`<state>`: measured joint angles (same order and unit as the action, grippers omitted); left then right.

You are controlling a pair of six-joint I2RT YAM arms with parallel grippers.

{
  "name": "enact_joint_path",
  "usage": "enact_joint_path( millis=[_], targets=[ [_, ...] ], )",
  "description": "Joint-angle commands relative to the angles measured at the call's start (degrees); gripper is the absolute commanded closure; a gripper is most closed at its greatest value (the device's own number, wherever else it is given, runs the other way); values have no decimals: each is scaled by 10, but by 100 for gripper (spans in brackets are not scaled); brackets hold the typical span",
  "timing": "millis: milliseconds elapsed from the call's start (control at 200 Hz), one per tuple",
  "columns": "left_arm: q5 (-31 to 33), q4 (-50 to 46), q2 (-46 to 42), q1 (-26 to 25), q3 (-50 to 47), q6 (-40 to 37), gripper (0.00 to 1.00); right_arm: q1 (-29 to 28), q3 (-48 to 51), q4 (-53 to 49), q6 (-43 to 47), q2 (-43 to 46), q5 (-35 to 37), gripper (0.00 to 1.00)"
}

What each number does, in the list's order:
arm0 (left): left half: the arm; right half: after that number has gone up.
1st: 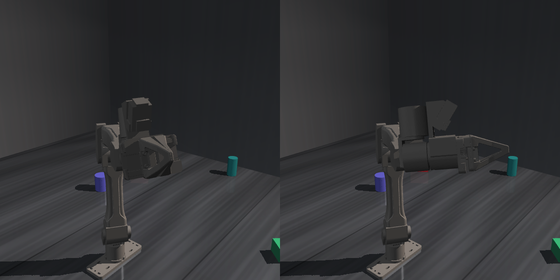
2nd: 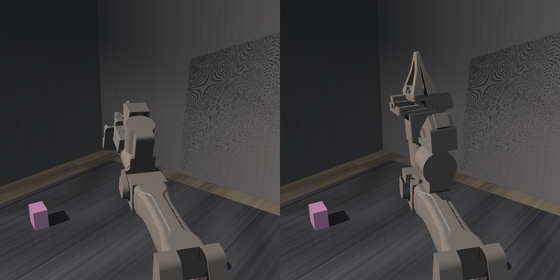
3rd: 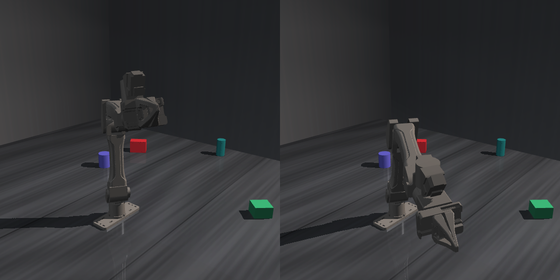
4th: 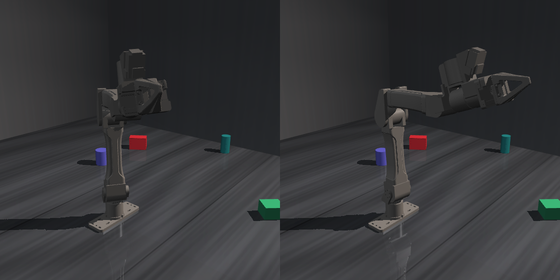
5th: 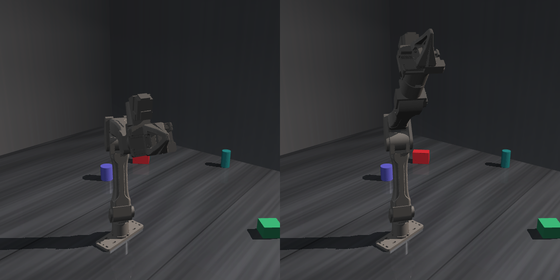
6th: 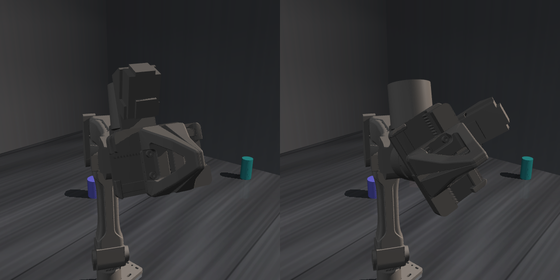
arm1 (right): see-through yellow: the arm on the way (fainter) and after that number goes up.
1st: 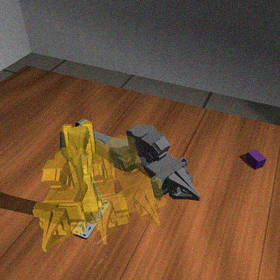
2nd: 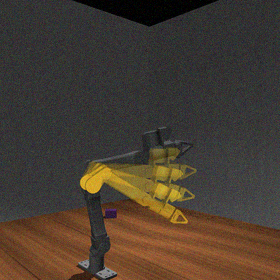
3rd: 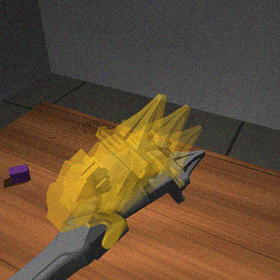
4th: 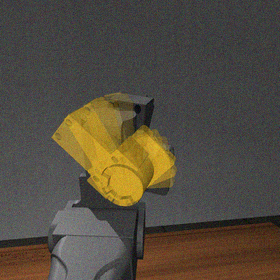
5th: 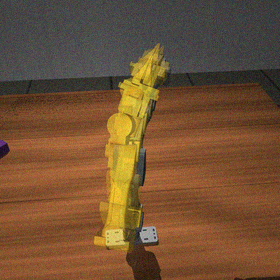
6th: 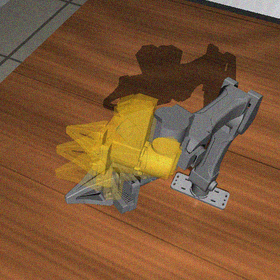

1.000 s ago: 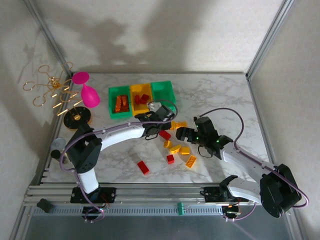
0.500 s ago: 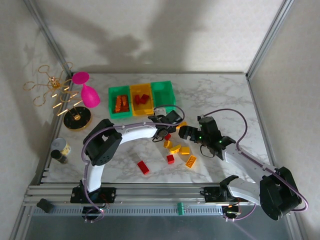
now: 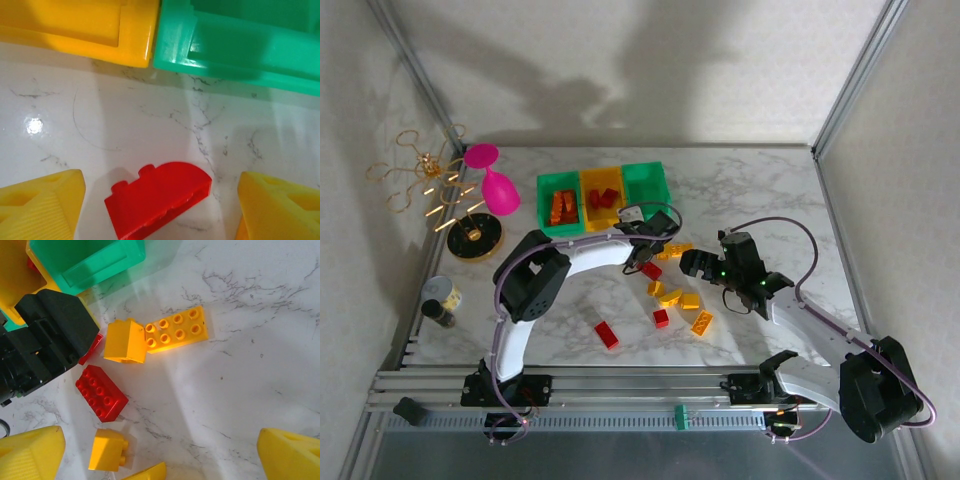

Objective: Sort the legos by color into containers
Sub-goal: Pick up the lego from the center of the table.

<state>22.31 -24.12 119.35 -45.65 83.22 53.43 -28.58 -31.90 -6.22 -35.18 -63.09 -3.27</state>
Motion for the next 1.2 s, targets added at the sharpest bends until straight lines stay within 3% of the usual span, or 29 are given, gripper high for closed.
enact_joint_path(
  millis=[0,155,396,551,806,1056,1192],
  targets=[
    [2,-2,27,3,31,3,21,7,-12,-2,10,5,-7,2],
    [2,-9,51,7,50,3,23,11,-15,-4,14,2,-7,1],
    [10,-5,43,12,32,8,42,16,-17,-5,19,4,-13,1],
    [13,0,17,10,11,4,49,17,-21,-5,20,5,-19,1],
    [3,-8,3,2,4,-5,36,17,-21,-6,18,14,-25,1],
    [-18,8,4,-4,-18,1,36,17,-20,-17,18,28,-19,1],
    [-18,14,4,-8,-23,1,40,17,-21,-19,19,31,-18,2]
  ],
)
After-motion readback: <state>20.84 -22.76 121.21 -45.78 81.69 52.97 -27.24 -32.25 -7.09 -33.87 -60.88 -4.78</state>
